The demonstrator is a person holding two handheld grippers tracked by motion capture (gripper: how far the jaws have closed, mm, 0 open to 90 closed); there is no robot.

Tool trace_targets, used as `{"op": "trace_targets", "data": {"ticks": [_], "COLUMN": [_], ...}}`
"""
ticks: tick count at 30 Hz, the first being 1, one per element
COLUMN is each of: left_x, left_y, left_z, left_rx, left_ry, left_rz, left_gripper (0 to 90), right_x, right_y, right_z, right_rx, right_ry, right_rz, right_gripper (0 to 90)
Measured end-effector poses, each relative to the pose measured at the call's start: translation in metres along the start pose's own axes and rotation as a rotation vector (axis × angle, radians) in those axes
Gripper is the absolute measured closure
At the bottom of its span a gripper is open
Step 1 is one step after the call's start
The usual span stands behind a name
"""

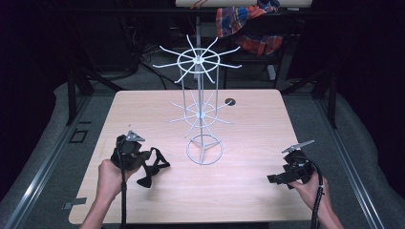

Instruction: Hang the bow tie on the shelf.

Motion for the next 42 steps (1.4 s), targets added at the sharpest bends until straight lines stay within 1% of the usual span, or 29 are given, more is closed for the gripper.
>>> {"op": "trace_targets", "data": {"ticks": [5, 7, 13, 21, 27, 30, 35, 40, 42], "left_x": [0.002, 0.003, 0.006, 0.011, 0.011, 0.01, 0.009, 0.008, 0.007], "left_y": [0.005, 0.006, 0.009, 0.013, 0.014, 0.016, 0.018, 0.02, 0.021], "left_z": [0.005, 0.006, 0.009, 0.023, 0.03, 0.036, 0.04, 0.047, 0.05], "left_rx": [-0.012, -0.013, -0.021, -0.05, -0.064, -0.075, -0.085, -0.1, -0.106], "left_ry": [0.016, 0.012, 0.022, 0.041, 0.044, 0.045, 0.042, 0.036, 0.04], "left_rz": [0.005, 0.008, 0.002, 0.01, 0.013, 0.009, 0.005, 0.005, 0.003], "left_gripper": [89.3, 89.3, 89.2, 89.3, 89.3, 89.2, 89.2, 89.2, 89.2], "right_x": [0.0, 0.0, 0.001, 0.001, 0.001, 0.001, 0.001, 0.002, 0.002], "right_y": [0.0, -0.001, 0.0, 0.0, 0.0, -0.001, 0.0, -0.001, -0.001], "right_z": [0.0, 0.0, 0.001, 0.001, 0.001, 0.0, 0.0, 0.001, 0.001], "right_rx": [-0.004, -0.004, -0.005, -0.003, 0.0, 0.004, 0.005, -0.003, 0.001], "right_ry": [-0.002, -0.003, -0.001, 0.001, 0.002, 0.001, 0.006, 0.008, 0.01], "right_rz": [-0.002, -0.003, -0.006, -0.004, 0.001, -0.003, -0.003, 0.001, 0.003], "right_gripper": [13.8, 13.8, 13.8, 13.9, 13.9, 13.9, 13.9, 14.0, 13.9]}}
Point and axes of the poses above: each handheld gripper's, and its own axes: y roughly backward along the jaws, z roughly out of its top, x roughly to its left, the point moved 9 cm from there along -y, roughly forward along the jaws, and after that the axes turned 15 degrees about z, right-handed, at the moved point
